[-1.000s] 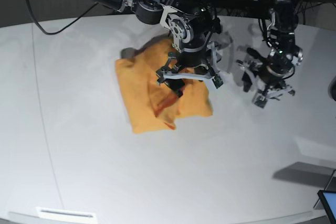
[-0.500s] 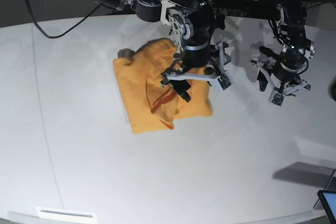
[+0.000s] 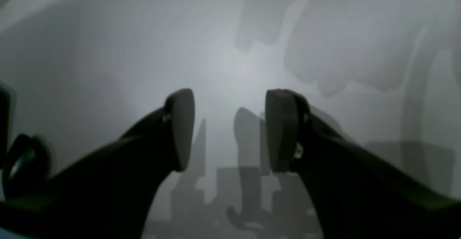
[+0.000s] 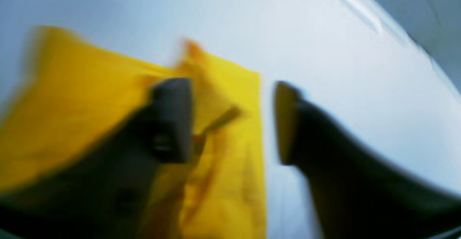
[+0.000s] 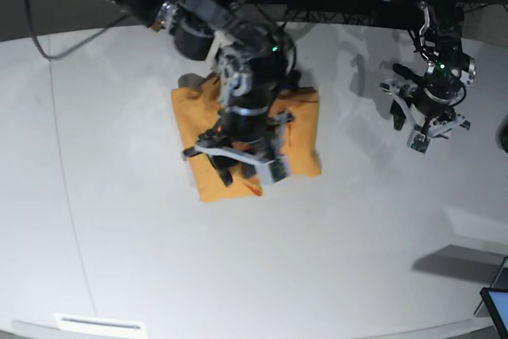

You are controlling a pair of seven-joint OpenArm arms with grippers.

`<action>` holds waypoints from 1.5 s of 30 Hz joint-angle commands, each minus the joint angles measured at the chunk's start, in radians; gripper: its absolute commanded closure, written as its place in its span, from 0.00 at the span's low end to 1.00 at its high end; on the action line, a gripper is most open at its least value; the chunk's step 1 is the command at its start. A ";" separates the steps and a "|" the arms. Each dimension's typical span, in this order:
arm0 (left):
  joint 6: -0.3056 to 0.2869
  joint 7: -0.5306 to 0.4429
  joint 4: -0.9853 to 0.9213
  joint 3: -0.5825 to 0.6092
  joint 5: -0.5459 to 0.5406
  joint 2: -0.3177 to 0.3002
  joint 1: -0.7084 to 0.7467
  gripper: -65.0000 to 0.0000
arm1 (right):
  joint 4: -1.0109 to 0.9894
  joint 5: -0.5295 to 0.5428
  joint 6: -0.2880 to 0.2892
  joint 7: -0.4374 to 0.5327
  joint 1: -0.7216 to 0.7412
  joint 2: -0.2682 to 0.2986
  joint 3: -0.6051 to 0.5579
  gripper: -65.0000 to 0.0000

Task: Fold the T-shirt properly
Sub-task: 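Press and smooth the folded bundle with the right gripper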

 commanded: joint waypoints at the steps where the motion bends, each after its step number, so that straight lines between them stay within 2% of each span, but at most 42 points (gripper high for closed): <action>1: 0.005 -0.021 0.014 -0.007 0.000 -0.019 -0.013 0.51 | 0.018 -0.007 -0.005 0.025 0.019 -0.017 0.018 0.84; 3: 0.005 -0.021 0.014 -0.007 -0.001 -0.020 -0.013 0.51 | 0.018 -0.003 -0.005 0.025 0.019 -0.014 0.044 1.00; 10: 0.005 -0.021 0.012 -0.001 0.003 -0.020 -0.013 0.51 | 0.020 -0.005 -0.005 0.025 0.014 -0.014 0.066 1.00; 16: 0.005 -0.021 -0.005 -0.006 0.003 -0.020 -0.013 0.51 | 0.016 -0.005 -0.003 0.031 0.017 -0.011 0.181 1.00; 21: 0.005 -0.021 -0.025 -0.006 -0.003 -0.020 -0.013 0.52 | 0.013 -0.003 -0.003 0.065 0.012 0.023 0.225 1.00; 26: 0.005 -0.021 -0.022 -0.001 -0.003 -0.016 -0.016 0.52 | 0.013 0.003 -0.003 0.073 -0.040 0.003 0.224 1.00; 30: 0.005 -0.021 -0.022 0.000 -0.004 -0.016 -0.018 0.52 | 0.015 0.069 -0.003 0.074 -0.066 -0.013 0.222 1.00; 34: 0.005 -0.021 -0.023 -0.003 -0.004 -0.016 -0.016 0.52 | 0.015 0.082 -0.003 0.073 -0.067 -0.016 0.219 1.00; 39: 0.005 -0.021 -0.023 -0.004 -0.004 -0.016 -0.015 0.52 | 0.015 0.082 -0.003 0.065 -0.066 -0.016 0.141 1.00; 45: 0.005 -0.021 -0.023 -0.006 0.000 -0.017 -0.015 0.52 | 0.015 0.084 -0.003 0.065 -0.066 -0.049 0.064 1.00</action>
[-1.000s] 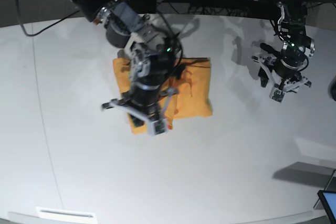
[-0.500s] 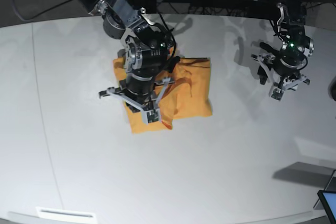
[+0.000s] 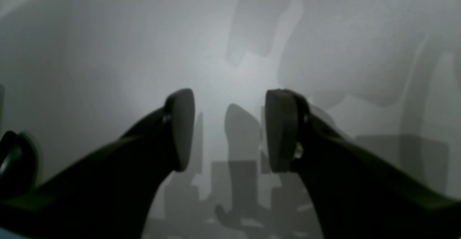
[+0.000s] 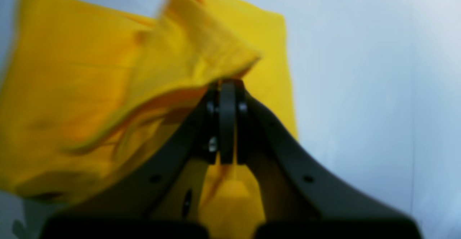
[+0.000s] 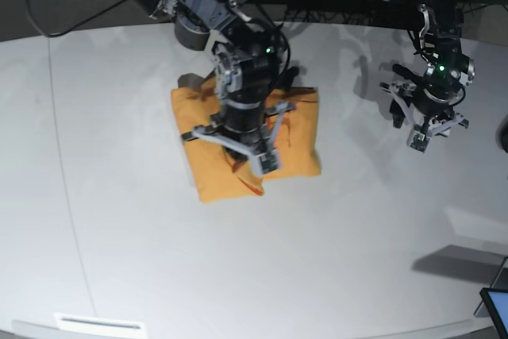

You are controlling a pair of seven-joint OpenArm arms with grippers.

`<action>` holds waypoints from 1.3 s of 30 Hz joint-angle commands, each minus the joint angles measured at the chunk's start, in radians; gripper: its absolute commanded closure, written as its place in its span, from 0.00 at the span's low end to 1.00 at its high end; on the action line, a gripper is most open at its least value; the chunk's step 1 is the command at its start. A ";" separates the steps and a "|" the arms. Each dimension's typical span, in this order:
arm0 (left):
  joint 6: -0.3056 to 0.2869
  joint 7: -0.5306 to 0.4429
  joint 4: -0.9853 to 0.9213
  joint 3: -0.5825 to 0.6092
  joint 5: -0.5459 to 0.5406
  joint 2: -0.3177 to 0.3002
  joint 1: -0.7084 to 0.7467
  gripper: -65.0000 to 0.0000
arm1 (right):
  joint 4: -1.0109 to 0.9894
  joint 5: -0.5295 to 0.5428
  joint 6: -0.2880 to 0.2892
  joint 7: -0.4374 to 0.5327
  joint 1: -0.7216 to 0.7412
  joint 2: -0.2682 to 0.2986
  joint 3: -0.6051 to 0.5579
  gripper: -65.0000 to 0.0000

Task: Fold the T-shirt properly
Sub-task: 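Press and smooth the folded bundle with the right gripper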

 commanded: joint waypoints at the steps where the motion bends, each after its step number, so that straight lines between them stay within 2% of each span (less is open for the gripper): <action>1: 0.005 -0.017 0.018 -0.008 0.004 -0.016 -0.007 0.52 | 0.017 -0.018 -0.004 0.019 0.014 -0.013 -0.014 1.00; 14: 0.005 -0.017 0.018 -0.005 0.001 -0.014 -0.007 0.52 | 0.015 -0.019 -0.002 0.006 0.015 -0.013 -0.077 1.00; 17: 0.005 -0.017 0.018 -0.006 -0.001 -0.014 -0.007 0.52 | 0.014 -0.024 -0.002 -0.033 0.037 0.010 -0.068 1.00; 21: 0.005 -0.017 0.021 -0.008 -0.001 -0.014 -0.006 0.52 | 0.014 -0.018 0.002 -0.030 0.067 0.053 0.003 1.00; 23: 0.005 -0.017 0.018 -0.008 -0.001 -0.014 -0.004 0.52 | 0.014 -0.018 0.045 -0.028 0.072 0.064 0.027 1.00; 26: 0.005 -0.017 0.023 -0.008 0.001 -0.014 0.007 0.52 | 0.014 -0.019 0.108 -0.020 0.072 0.064 0.064 1.00; 32: 0.005 -0.017 0.024 -0.009 0.004 -0.014 0.008 0.52 | 0.014 -0.018 0.116 0.027 0.073 0.055 0.067 1.00; 39: 0.005 -0.017 0.024 -0.009 0.005 -0.016 0.005 0.52 | -0.048 -0.018 0.149 0.053 0.072 -0.008 0.066 1.00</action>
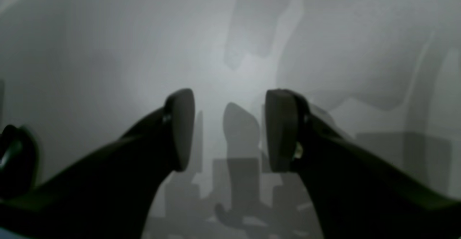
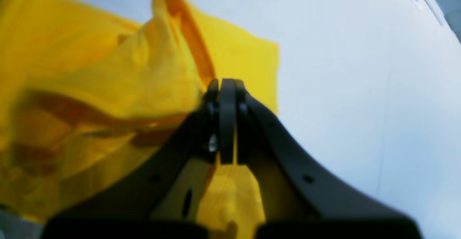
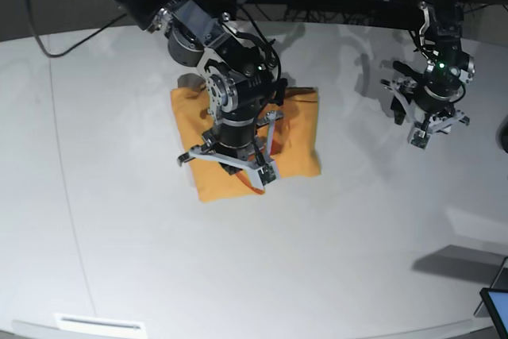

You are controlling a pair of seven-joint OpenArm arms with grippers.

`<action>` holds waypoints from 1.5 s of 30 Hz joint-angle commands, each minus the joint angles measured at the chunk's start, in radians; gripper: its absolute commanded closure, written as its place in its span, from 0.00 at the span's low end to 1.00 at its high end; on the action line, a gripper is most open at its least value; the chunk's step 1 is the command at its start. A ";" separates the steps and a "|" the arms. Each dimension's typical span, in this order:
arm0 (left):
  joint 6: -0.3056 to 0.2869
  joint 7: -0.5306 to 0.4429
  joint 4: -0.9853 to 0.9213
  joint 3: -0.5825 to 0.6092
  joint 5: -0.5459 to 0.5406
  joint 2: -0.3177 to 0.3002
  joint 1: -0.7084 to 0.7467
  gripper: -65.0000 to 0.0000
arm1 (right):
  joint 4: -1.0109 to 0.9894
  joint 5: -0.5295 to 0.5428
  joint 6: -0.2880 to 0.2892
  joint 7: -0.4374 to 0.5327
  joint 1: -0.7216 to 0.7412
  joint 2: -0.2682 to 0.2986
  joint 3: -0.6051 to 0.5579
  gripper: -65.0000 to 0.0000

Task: Fold the T-shirt properly
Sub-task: 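Press and smooth the folded bundle with the right gripper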

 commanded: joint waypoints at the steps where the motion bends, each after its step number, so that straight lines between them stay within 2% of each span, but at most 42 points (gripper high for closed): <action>1: 0.005 -0.017 0.018 -0.007 -0.002 -0.017 -0.009 0.52 | 0.015 -0.025 -0.003 0.042 0.009 -0.023 0.001 1.00; 21: 0.005 -0.017 0.013 -0.007 -0.005 -0.019 -0.011 0.52 | 0.013 -0.025 -0.002 0.047 0.005 -0.046 -0.171 1.00; 36: 0.005 -0.017 0.016 -0.007 -0.010 -0.016 -0.009 0.52 | -0.026 -0.024 -0.003 0.054 0.066 -0.046 -0.166 1.00; 45: 0.005 -0.017 0.015 -0.007 -0.010 -0.017 -0.011 0.52 | -0.048 0.159 -0.003 0.070 0.092 -0.046 -0.166 1.00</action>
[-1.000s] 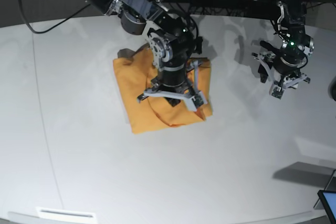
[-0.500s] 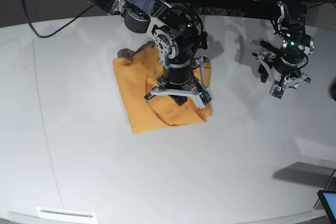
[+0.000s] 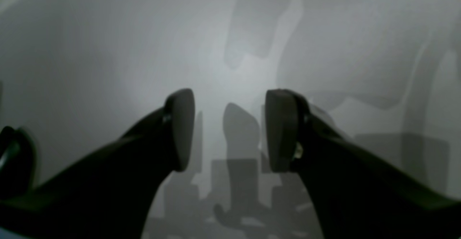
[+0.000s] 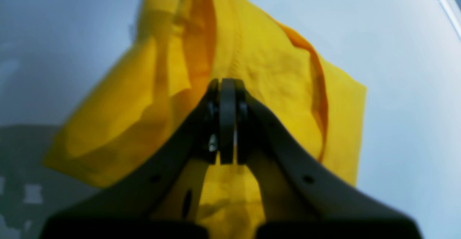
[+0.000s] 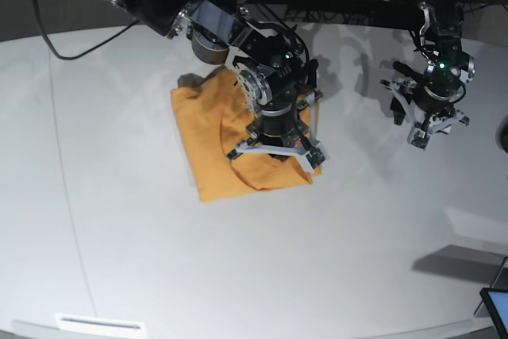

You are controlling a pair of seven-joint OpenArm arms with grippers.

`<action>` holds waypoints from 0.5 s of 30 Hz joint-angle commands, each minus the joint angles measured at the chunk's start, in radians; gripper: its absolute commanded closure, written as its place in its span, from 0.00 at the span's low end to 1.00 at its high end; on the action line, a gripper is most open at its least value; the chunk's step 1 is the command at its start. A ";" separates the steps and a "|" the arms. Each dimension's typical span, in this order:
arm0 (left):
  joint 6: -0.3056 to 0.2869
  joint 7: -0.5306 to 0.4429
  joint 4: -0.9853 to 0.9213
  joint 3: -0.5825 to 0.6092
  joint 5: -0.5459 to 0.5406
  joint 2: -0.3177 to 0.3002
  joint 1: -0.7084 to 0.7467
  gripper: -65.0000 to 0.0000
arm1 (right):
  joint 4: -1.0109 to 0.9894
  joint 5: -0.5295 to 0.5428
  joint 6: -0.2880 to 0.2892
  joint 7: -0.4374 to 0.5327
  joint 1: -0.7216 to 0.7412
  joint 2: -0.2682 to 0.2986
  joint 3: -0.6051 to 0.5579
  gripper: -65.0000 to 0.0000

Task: Fold the T-shirt properly
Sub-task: 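Press and smooth the folded bundle with the right gripper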

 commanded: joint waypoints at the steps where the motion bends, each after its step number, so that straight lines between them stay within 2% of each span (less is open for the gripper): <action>1: 0.005 -0.017 0.015 -0.008 -0.002 -0.017 -0.010 0.52 | 0.015 0.001 -0.008 0.021 0.022 -0.016 -0.001 1.00; 4: 0.005 -0.017 0.015 -0.008 -0.002 -0.017 -0.010 0.52 | 0.012 0.041 -0.006 0.021 0.022 -0.016 -0.002 1.00; 9: 0.005 -0.017 0.014 -0.008 -0.002 -0.018 -0.010 0.52 | -0.049 0.171 -0.006 0.023 0.045 -0.013 -0.002 1.00; 12: 0.005 -0.017 0.015 -0.008 -0.002 -0.018 -0.010 0.52 | -0.051 0.173 -0.006 0.042 0.042 -0.013 -0.004 1.00; 15: 0.005 -0.019 0.034 -0.008 -0.003 -0.018 -0.010 0.52 | -0.018 0.170 -0.009 0.018 0.042 -0.013 -0.005 1.00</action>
